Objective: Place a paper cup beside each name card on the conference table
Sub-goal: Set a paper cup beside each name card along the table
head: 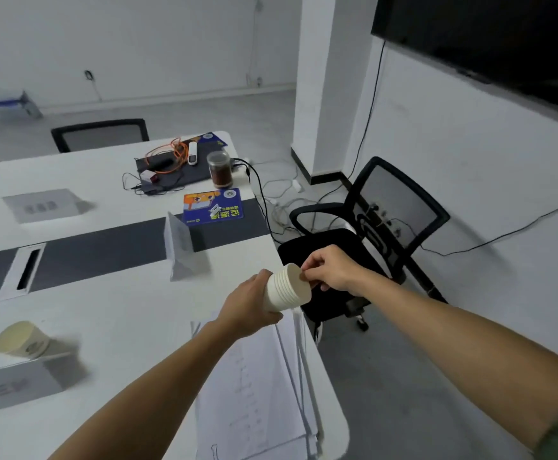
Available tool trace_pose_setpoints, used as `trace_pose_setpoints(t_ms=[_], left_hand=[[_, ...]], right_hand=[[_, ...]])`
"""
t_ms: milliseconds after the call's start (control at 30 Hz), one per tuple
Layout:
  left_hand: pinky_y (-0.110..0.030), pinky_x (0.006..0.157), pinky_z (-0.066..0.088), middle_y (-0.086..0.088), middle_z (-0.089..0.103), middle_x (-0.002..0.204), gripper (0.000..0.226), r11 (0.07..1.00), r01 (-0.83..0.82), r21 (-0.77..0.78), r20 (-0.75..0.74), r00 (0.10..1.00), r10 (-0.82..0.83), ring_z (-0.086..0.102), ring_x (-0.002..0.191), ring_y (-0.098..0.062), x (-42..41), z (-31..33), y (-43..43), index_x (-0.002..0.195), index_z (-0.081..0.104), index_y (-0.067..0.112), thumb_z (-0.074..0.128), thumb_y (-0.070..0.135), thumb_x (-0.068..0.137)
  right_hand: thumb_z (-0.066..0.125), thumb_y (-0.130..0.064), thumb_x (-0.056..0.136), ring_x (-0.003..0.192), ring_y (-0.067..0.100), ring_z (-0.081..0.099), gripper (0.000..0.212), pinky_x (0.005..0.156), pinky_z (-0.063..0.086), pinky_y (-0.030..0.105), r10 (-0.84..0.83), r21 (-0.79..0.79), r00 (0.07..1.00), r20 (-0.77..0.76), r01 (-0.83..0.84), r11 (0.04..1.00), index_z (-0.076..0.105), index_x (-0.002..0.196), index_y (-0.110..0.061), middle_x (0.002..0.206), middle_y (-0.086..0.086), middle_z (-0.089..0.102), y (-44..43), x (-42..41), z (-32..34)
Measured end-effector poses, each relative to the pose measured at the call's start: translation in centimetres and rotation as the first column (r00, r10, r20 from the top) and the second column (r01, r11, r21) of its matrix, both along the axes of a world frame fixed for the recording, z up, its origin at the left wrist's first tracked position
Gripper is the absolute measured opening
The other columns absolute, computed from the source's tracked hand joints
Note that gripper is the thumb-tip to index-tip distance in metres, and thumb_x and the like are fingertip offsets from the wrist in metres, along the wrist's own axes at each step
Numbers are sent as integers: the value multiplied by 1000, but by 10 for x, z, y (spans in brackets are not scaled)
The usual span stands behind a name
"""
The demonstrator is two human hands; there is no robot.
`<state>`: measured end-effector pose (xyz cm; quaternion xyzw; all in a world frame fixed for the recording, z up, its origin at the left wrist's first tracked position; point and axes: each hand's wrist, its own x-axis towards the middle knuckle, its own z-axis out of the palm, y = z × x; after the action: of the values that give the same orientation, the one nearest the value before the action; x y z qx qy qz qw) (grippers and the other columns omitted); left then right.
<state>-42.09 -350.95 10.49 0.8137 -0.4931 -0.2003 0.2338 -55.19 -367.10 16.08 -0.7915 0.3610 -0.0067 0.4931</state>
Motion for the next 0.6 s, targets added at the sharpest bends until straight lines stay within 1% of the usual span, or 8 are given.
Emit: trace_pose_setpoints(t_ms=[100,167,200,267,333,433,533,600], left_hand=[[-33,77,59,10,61,107,66,995,-99,12,-5,995,99,61,95,-16,15,-5,-7,117,46,33,86,35,64],[-34,79,60,10,62,108,66,984,-176,23,-17,984,176,62,94,-17,20,-8,-10,117,47,32,87,33,65],[-35,80,60,9,62,108,65,975,-219,33,-23,975,219,62,93,-18,22,-10,-11,117,47,32,87,33,66],[-36,81,61,9,62,107,62,949,-313,47,-28,949,315,63,92,-19,24,-11,-12,117,48,31,86,32,68],[-34,80,61,8,63,107,60,905,-421,59,-21,906,422,64,90,-19,23,-12,-13,116,49,30,86,31,69],[-32,80,60,7,63,107,61,818,-570,71,-31,819,573,63,91,-18,12,-12,-15,116,48,30,86,29,69],[-35,86,57,7,60,107,62,727,-682,83,-80,723,686,60,95,-18,-3,-9,-14,117,47,29,87,24,69],[-35,87,56,6,60,109,64,662,-745,80,-110,653,749,60,97,-19,-13,-6,-6,118,47,29,87,23,68]], right_hand=[[67,0,89,67,19,65,3,44,43,14,95,-3,995,12,-95,995,69,87,-3,79,11,69,-18,30,-7],[67,3,88,63,16,63,8,46,44,12,182,-8,983,10,-182,983,68,84,-3,72,7,66,-28,52,-13],[67,4,87,63,16,63,12,52,49,16,233,-3,972,13,-233,972,67,80,-6,71,6,65,-33,62,-17],[67,5,86,66,20,65,20,69,58,33,334,16,942,28,-335,942,67,74,-11,71,6,66,-43,83,-25],[67,5,86,68,19,65,18,75,58,37,433,19,901,27,-433,901,67,77,-10,73,5,67,-53,103,-30],[67,1,87,71,17,63,7,65,53,26,548,17,836,28,-549,836,69,90,-5,81,7,67,-63,126,-31],[65,-4,90,74,14,60,10,51,44,13,644,68,764,19,-644,762,68,99,-4,88,8,66,-64,142,-29],[63,-7,93,78,14,60,10,51,41,14,704,107,710,16,-701,705,66,102,-6,91,5,65,-57,153,-28]])
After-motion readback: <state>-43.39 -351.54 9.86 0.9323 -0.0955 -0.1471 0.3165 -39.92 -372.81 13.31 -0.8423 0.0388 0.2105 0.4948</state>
